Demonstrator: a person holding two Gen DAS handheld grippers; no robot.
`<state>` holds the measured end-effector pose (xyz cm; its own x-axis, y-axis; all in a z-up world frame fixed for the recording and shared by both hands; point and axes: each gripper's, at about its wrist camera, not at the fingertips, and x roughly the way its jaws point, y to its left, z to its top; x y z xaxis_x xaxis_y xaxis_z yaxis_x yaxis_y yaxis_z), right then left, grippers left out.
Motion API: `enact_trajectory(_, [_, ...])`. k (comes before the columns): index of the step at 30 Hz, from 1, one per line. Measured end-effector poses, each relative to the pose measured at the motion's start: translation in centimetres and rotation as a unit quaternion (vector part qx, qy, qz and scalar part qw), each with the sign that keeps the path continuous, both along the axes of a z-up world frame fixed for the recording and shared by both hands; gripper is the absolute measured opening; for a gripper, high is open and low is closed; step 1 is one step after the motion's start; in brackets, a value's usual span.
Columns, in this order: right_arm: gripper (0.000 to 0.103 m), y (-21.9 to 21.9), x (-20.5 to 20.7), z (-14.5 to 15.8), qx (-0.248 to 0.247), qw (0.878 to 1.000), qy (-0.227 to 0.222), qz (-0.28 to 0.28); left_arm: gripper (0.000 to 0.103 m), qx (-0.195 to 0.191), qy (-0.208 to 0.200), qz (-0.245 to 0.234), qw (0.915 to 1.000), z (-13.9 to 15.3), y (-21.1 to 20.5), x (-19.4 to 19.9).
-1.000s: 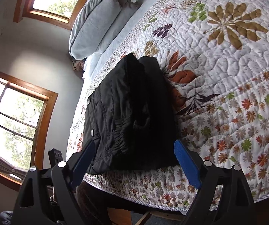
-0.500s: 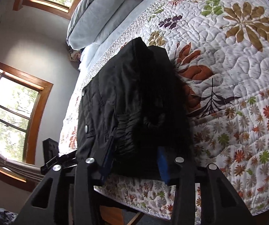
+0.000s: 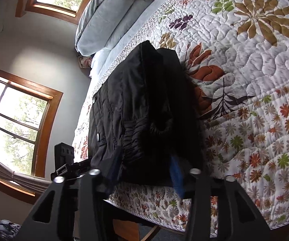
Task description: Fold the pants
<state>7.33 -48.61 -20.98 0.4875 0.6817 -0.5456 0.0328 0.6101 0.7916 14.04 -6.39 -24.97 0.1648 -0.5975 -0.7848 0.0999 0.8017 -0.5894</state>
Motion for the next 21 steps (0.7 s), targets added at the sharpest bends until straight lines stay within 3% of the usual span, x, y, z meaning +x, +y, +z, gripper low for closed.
enact_trajectory(1, [0.082,-0.3,0.0,0.1,0.004,1.000,-0.002,0.002,0.098,0.001,-0.002,0.000,1.0000,0.0,-0.1,-0.1])
enact_trajectory(2, [0.089,-0.8,-0.1,0.5,0.001,1.000,-0.005,-0.006,0.098,0.003,-0.003,0.001,1.0000,0.1,-0.1,-0.1])
enact_trajectory(5, [0.098,-2.4,-0.6,1.2,-0.006,1.000,-0.013,-0.024,0.098,0.005,-0.005,0.003,1.0000,0.0,0.6,-1.0])
enact_trajectory(10, [0.100,-4.3,0.2,-1.1,0.055,0.998,0.022,-0.012,0.098,0.007,-0.004,0.004,1.0000,0.3,0.8,-1.0])
enact_trajectory(14, [0.100,-4.0,1.6,-3.0,0.067,0.997,0.038,0.001,0.098,0.008,-0.003,0.004,1.0000,0.3,0.3,-1.1])
enact_trajectory(21, [0.100,-2.8,3.4,-3.7,0.089,0.995,0.007,0.034,0.099,0.008,0.001,0.001,1.0000,0.1,0.4,-0.4])
